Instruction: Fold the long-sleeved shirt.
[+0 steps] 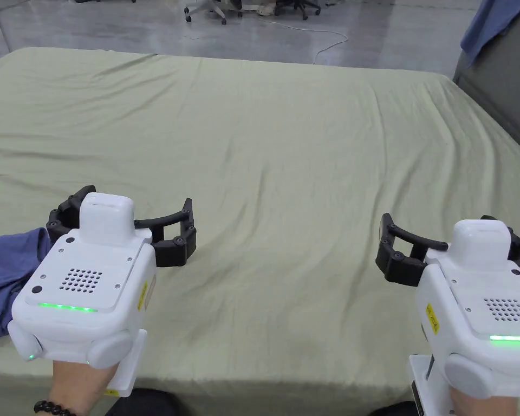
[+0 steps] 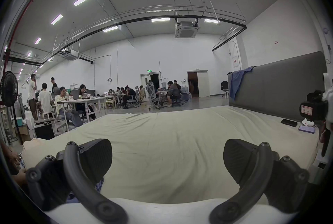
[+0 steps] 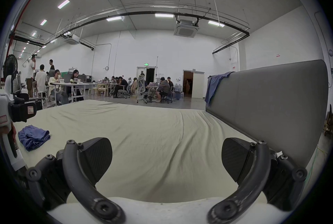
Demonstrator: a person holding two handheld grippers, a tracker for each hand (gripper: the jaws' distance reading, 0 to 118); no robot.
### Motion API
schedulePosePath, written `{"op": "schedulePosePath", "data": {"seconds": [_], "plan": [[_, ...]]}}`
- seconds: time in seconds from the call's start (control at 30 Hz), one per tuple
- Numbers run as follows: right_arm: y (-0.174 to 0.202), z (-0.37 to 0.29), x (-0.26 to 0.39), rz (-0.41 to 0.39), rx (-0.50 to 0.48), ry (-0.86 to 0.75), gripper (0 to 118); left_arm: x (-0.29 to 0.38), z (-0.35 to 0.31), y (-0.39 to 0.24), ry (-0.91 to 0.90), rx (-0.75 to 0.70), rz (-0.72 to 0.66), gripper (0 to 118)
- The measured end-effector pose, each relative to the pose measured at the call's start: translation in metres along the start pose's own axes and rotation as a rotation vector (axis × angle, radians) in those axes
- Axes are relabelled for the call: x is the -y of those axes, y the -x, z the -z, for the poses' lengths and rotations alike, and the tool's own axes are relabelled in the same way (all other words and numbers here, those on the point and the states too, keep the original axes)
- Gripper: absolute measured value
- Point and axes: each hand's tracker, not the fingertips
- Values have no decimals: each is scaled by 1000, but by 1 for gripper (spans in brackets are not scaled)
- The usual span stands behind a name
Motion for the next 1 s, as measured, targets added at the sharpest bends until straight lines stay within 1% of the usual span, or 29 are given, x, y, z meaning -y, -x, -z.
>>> {"op": "schedulePosePath", "data": {"seconds": [0.23, 0.27, 0.3, 0.33, 0.47, 0.53, 0.6, 0.67, 0.77, 0.8, 0.87, 0.93, 1.0], "plan": [[2, -1, -3, -5, 0, -4, 118, 0, 1, 0, 5, 0, 2, 118], [2, 0, -5, -10, -5, 21, 118, 0, 1, 0, 2, -1, 4, 118], [3, 1, -8, 4, -33, 54, 118, 0, 1, 0, 0, -2, 8, 118], [4, 3, -11, 35, -39, 57, 118, 0, 1, -1, -1, 1, 14, 118], [12, 7, -22, 118, 34, 173, 118, 1, 1, -2, 10, 11, 23, 118], [15, 10, -24, 122, 82, 230, 118, 1, 1, -2, 10, 14, 24, 118], [14, 13, -28, 129, 94, 311, 118, 0, 0, -2, 8, 10, 30, 118], [13, 14, -29, 139, 93, 344, 118, 0, 1, -2, 10, 11, 32, 118], [12, 15, -27, 151, 90, 335, 118, 1, 2, -1, 17, 7, 34, 118], [13, 17, -28, 141, 107, 341, 118, 1, 2, 0, 20, 6, 35, 118], [12, 17, -28, 128, 105, 327, 118, 2, 3, 0, 24, 2, 39, 118], [13, 17, -28, 129, 145, 308, 118, 2, 3, 0, 25, -1, 40, 118], [8, 16, -30, 138, 150, 307, 118, 1, 3, -1, 21, -2, 39, 118]]}}
